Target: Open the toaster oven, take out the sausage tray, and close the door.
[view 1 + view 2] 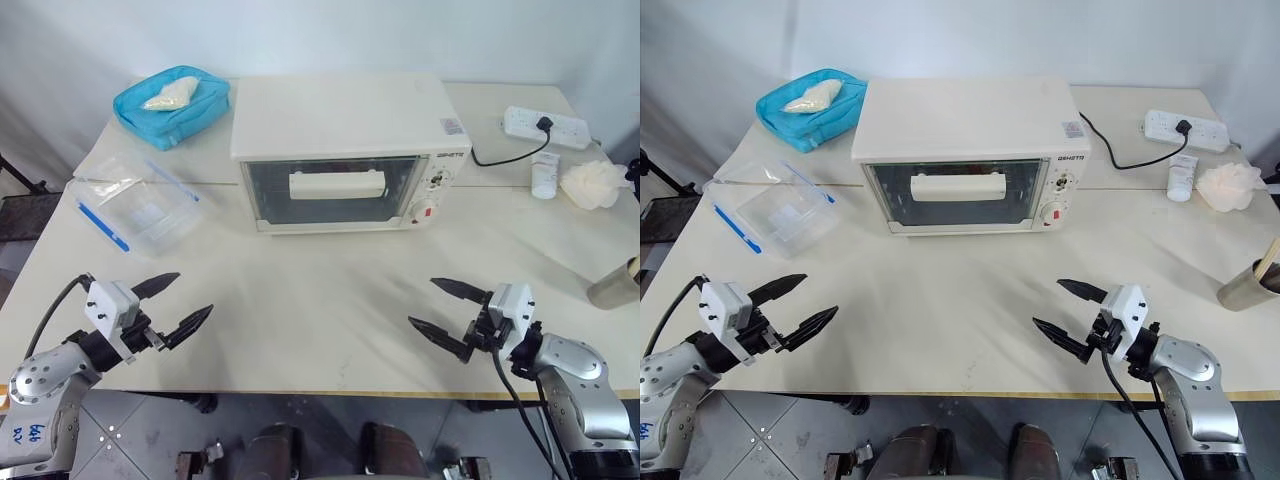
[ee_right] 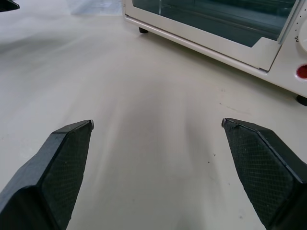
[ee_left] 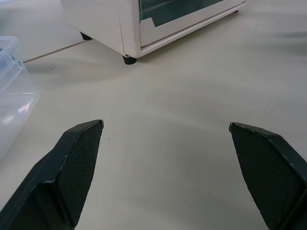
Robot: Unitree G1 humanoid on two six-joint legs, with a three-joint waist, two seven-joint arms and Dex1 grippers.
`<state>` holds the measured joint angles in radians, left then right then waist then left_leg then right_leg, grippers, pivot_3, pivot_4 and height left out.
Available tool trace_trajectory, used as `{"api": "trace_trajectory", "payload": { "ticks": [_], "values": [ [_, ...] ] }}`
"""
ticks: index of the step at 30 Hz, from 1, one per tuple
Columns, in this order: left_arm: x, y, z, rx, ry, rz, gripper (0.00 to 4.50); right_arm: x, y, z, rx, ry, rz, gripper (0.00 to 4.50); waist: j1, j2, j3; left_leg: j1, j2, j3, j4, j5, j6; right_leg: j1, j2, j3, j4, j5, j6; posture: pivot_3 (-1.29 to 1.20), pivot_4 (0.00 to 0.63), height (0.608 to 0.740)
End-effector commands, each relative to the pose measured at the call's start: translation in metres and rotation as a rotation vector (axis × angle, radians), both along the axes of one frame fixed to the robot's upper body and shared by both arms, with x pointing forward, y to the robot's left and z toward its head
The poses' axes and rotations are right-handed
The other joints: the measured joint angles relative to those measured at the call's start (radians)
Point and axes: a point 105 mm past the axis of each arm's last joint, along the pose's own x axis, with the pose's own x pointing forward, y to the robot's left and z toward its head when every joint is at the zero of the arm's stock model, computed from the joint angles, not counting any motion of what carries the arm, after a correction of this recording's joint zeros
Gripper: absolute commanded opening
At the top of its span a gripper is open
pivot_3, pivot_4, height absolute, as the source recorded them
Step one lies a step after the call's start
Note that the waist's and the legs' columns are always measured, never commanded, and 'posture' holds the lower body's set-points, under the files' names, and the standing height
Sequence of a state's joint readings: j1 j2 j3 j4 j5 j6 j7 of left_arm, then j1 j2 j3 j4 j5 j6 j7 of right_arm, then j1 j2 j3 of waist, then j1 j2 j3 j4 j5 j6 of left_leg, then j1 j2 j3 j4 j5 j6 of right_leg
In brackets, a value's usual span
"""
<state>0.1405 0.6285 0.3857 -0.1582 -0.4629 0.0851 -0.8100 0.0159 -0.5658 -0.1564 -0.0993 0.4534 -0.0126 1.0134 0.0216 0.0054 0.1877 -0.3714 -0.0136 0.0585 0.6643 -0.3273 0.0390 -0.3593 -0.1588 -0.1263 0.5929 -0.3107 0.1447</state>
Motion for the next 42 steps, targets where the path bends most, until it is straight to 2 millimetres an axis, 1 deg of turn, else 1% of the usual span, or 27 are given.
{"api": "trace_trajectory", "payload": {
  "ticks": [1, 3, 4, 7, 8, 10, 13, 16, 18, 22, 24, 26, 28, 30, 35, 38, 40, 42],
  "values": [
    [-0.002, -0.004, 0.01, 0.018, -0.028, -0.026, 4.47, 0.001, 0.008, 0.021, 0.03, -0.053, 0.037, 4.5, 0.0, 0.0, 0.0, 0.0, 0.0, 0.0, 0.0, 0.0, 0.0, 0.0, 0.0, 0.0, 0.0, 0.0, 0.0, 0.0, 0.15, 0.74],
    [-0.004, -0.006, 0.013, -0.028, -0.007, -0.044, 4.47, 0.004, 0.014, 0.03, 0.054, -0.06, 0.059, 4.5, -0.001, 0.0, 0.0, 0.0, 0.0, 0.0, 0.0, 0.0, 0.0, 0.0, 0.0, 0.0, 0.0, 0.0, 0.0, 0.0, 0.15, 0.74],
    [-0.008, -0.008, 0.015, -0.064, 0.027, -0.089, 4.47, 0.008, 0.018, 0.04, 0.085, -0.065, 0.07, 4.5, -0.001, 0.0, 0.0, 0.0, 0.0, 0.0, 0.0, 0.0, 0.0, 0.0, 0.0, 0.0, 0.0, 0.0, 0.0, 0.0, 0.15, 0.74],
    [-0.017, -0.012, 0.022, -0.119, 0.084, -0.181, 4.47, 0.016, 0.025, 0.06, 0.142, -0.069, 0.085, 4.5, -0.008, 0.0, 0.0, 0.0, 0.001, 0.0, 0.001, 0.0, 0.0, -0.001, 0.0, 0.001, 0.001, 0.0, 0.0, 0.0, 0.15, 0.74],
    [-0.019, -0.011, 0.028, -0.156, 0.091, -0.207, 4.47, 0.021, 0.031, 0.07, 0.16, -0.063, 0.109, 4.5, -0.009, 0.0, 0.0, 0.0, 0.001, 0.0, 0.0, 0.0, 0.0, -0.001, 0.0, 0.001, 0.001, 0.0, 0.0, 0.0, 0.15, 0.74],
    [-0.016, -0.007, 0.042, -0.26, 0.075, -0.216, 4.47, 0.034, 0.044, 0.088, 0.164, -0.051, 0.159, 4.5, -0.018, 0.002, 0.001, 0.0, 0.002, 0.0, 0.001, 0.0, -0.001, -0.001, 0.001, 0.001, 0.001, 0.0, -0.001, 0.0, 0.15, 0.74],
    [-0.014, -0.014, 0.049, -0.242, 0.047, -0.242, 4.47, 0.054, 0.058, 0.106, 0.201, -0.062, 0.169, 4.5, -0.025, 0.002, 0.001, 0.0, 0.002, -0.001, 0.001, 0.0, -0.001, -0.001, 0.001, 0.001, 0.002, -0.001, -0.001, 0.0, 0.15, 0.74],
    [-0.012, -0.016, 0.052, -0.25, 0.026, -0.238, 4.47, 0.067, 0.067, 0.115, 0.205, -0.084, 0.175, 4.5, -0.024, 0.002, 0.001, 0.0, 0.002, -0.001, 0.001, -0.001, -0.002, -0.002, 0.002, 0.001, 0.003, -0.001, -0.001, 0.0, 0.15, 0.74],
    [-0.012, -0.018, 0.052, -0.258, 0.033, -0.243, 4.47, 0.072, 0.075, 0.117, 0.2, -0.091, 0.198, 4.5, -0.024, 0.002, 0.001, -0.001, 0.002, -0.002, 0.001, -0.002, -0.001, -0.003, 0.003, 0.0, 0.006, 0.0, -0.001, 0.0, 0.15, 0.74],
    [-0.014, -0.019, 0.049, -0.254, 0.042, -0.237, 4.47, 0.07, 0.089, 0.116, 0.186, -0.09, 0.264, 4.5, -0.025, 0.002, 0.001, -0.002, 0.002, -0.002, 0.001, -0.003, 0.0, -0.005, 0.003, 0.0, 0.008, 0.0, -0.001, 0.0, 0.15, 0.74],
    [-0.014, -0.019, 0.049, -0.26, 0.04, -0.227, 4.47, 0.067, 0.092, 0.118, 0.194, -0.1, 0.29, 4.5, -0.025, 0.002, 0.001, -0.002, 0.002, -0.001, 0.001, -0.003, 0.0, -0.006, 0.003, 0.001, 0.009, 0.0, -0.001, 0.0, 0.15, 0.74],
    [-0.013, -0.018, 0.05, -0.282, 0.034, -0.209, 4.47, 0.057, 0.095, 0.12, 0.199, -0.119, 0.356, 4.5, -0.025, 0.002, 0.001, -0.002, 0.002, 0.0, 0.002, -0.003, 0.0, -0.006, 0.003, 0.001, 0.009, 0.0, -0.001, 0.0, 0.15, 0.74],
    [-0.011, -0.015, 0.053, -0.309, 0.026, -0.186, 4.47, 0.045, 0.095, 0.113, 0.147, -0.139, 0.422, 4.5, -0.024, 0.002, 0.001, -0.002, 0.002, 0.0, 0.003, -0.003, 0.0, -0.006, 0.003, 0.001, 0.009, 0.0, -0.001, 0.0, 0.15, 0.74],
    [-0.009, -0.012, 0.055, -0.327, 0.028, -0.164, 4.47, 0.042, 0.093, 0.105, 0.098, -0.148, 0.423, 4.5, -0.024, 0.002, 0.001, -0.002, 0.002, 0.0, 0.003, -0.003, 0.0, -0.006, 0.003, 0.002, 0.009, 0.0, -0.001, 0.0, 0.15, 0.74],
    [-0.006, -0.012, 0.055, -0.367, 0.077, -0.193, 4.47, 0.027, 0.087, 0.091, 0.001, -0.212, 0.472, 4.5, -0.024, 0.001, 0.001, -0.002, 0.003, 0.002, 0.002, -0.003, -0.001, -0.008, 0.004, 0.004, 0.01, 0.0, -0.001, 0.0, 0.15, 0.74],
    [0.006, -0.011, 0.064, -0.393, 0.034, -0.195, 3.89, 0.022, 0.082, 0.074, -0.087, -0.248, 0.475, 4.5, -0.022, 0.001, 0.001, -0.002, 0.003, 0.003, 0.003, -0.003, -0.001, -0.008, 0.005, 0.005, 0.01, 0.0, -0.001, 0.0, 0.15, 0.74],
    [0.012, -0.012, 0.069, -0.401, 0.018, -0.202, 3.28, 0.02, 0.081, 0.068, -0.117, -0.263, 0.472, 4.5, -0.023, 0.001, 0.001, -0.002, 0.004, 0.004, 0.004, -0.003, -0.001, -0.008, 0.005, 0.006, 0.01, 0.0, -0.001, 0.0, 0.15, 0.74],
    [0.026, -0.017, 0.076, -0.414, -0.011, -0.201, 2.61, 0.021, 0.08, 0.063, -0.121, -0.267, 0.446, 4.5, -0.023, 0.001, 0.001, -0.002, 0.004, 0.006, 0.004, -0.003, -0.001, -0.009, 0.005, 0.007, 0.01, 0.0, -0.001, 0.0, 0.15, 0.74]
  ]
}}
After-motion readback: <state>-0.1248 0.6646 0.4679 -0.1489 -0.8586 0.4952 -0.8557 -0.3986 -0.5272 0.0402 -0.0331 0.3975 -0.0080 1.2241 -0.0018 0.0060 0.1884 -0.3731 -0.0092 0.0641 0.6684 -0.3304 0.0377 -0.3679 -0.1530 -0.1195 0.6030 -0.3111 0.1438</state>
